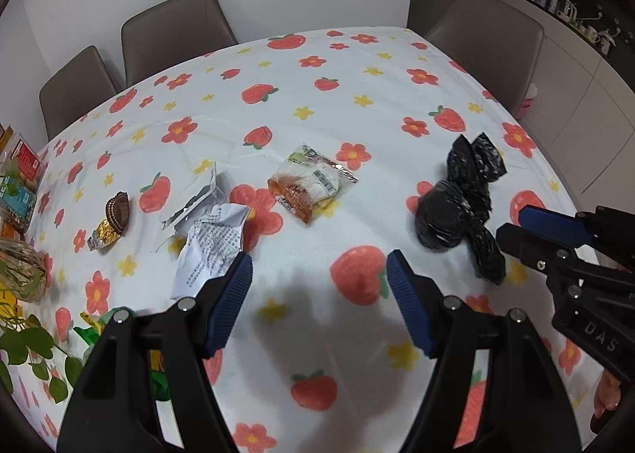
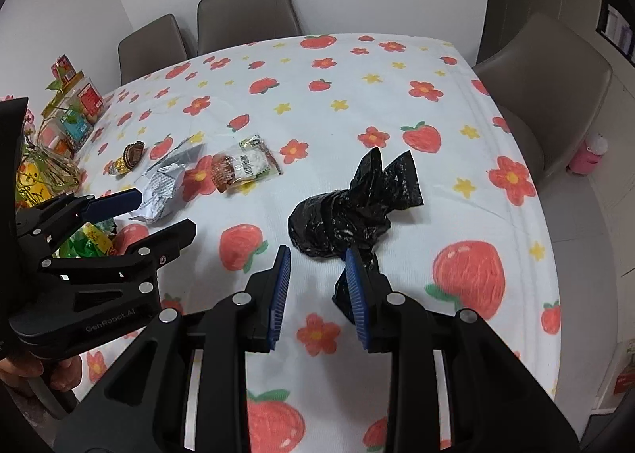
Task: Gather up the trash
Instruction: 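Grasp the bread bag with the left tool while the right tool grasps the black plastic bag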
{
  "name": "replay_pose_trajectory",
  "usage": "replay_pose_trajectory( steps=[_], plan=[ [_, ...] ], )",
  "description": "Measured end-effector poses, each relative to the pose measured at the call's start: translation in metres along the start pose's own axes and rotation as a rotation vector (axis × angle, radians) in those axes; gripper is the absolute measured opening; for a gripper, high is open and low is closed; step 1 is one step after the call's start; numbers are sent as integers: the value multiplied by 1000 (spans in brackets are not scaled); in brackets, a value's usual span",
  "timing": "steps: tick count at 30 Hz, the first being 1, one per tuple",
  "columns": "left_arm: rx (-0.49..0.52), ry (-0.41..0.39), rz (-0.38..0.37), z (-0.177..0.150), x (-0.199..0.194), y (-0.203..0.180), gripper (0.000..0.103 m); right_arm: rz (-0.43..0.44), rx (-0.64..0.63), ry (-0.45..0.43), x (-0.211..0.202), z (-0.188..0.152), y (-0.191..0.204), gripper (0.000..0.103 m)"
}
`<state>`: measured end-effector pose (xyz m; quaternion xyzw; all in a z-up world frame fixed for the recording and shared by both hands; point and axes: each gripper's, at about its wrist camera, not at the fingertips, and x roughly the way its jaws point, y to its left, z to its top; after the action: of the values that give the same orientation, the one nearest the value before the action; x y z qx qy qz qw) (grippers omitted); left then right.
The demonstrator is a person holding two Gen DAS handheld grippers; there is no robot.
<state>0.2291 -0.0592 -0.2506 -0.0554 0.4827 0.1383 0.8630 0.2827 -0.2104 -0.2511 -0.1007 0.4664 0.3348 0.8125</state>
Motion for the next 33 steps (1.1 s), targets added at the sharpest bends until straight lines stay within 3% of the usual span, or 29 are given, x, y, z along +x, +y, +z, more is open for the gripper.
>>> replay_pose_trajectory(
  steps=[13, 17, 23, 27, 33],
  plan=[
    [-75, 52, 53, 37, 66, 5, 67, 43, -101, 56, 58, 27, -12, 35],
    [-98, 83, 47, 39, 80, 7, 49, 31, -132, 46, 70, 39, -11, 38],
    [-103, 95, 40, 40, 86, 8, 34, 30, -168, 38, 83, 54, -10, 38],
    [-112, 95, 34, 42, 87, 9, 28, 41, -184, 37, 88, 61, -8, 22],
    [-132, 92, 24, 43, 85, 12, 20, 58, -182, 35, 88, 67, -6, 14]
  ],
)
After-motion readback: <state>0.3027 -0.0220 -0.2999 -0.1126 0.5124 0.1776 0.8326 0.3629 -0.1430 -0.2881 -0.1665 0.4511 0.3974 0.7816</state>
